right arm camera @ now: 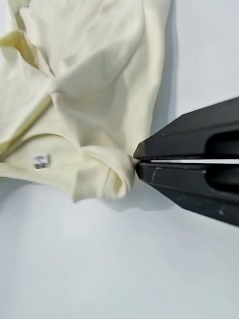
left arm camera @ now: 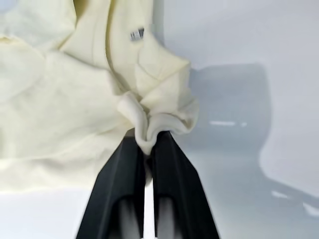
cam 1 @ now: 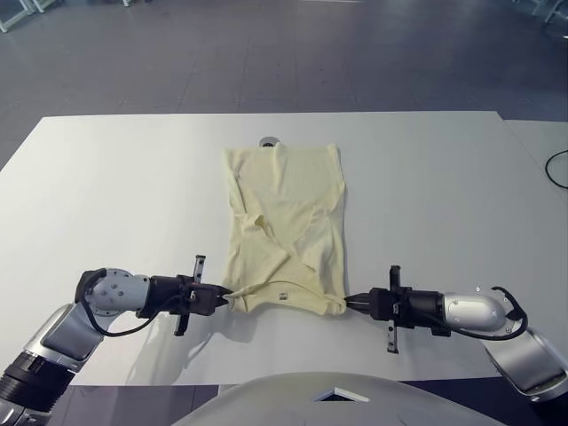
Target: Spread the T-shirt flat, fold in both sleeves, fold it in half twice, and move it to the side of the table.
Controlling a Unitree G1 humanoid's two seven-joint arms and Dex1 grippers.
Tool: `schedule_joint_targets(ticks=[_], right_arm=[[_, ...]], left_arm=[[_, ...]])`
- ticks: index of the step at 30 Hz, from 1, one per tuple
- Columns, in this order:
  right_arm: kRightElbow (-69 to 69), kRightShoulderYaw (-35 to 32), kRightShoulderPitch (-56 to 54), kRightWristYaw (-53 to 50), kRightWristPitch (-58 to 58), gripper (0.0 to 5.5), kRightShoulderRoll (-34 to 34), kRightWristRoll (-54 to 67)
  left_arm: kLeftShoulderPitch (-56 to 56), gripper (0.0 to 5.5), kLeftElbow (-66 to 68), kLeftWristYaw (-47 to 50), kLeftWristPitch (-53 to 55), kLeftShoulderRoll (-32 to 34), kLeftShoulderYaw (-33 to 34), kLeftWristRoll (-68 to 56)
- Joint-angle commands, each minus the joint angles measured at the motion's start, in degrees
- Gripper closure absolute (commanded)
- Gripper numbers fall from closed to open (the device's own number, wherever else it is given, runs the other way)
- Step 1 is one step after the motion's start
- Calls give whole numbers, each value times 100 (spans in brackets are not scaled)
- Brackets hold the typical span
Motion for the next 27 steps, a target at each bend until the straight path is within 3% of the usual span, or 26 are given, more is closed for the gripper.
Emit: schedule_joint_targets(ticks=[1,10,20,27], right_arm=[[-283,-84,-143,87,584,549,44,435],[-482,-556,-344,677,1743,549,-367,1663],[-1445,-1163,-301,978,3341,549,-671,4113],[-1545,-1316,-132,994,3605,549,-930,4629]], left_arm=[[19,550,-488,-409,720,276,218,-691],[172,550,-540,-1366,1172,818,529,-1261],[296,550,-1144,-2096,2117,1105,965,-2457],[824,550,-1278,-2705,2217,1410,1279,-2702]])
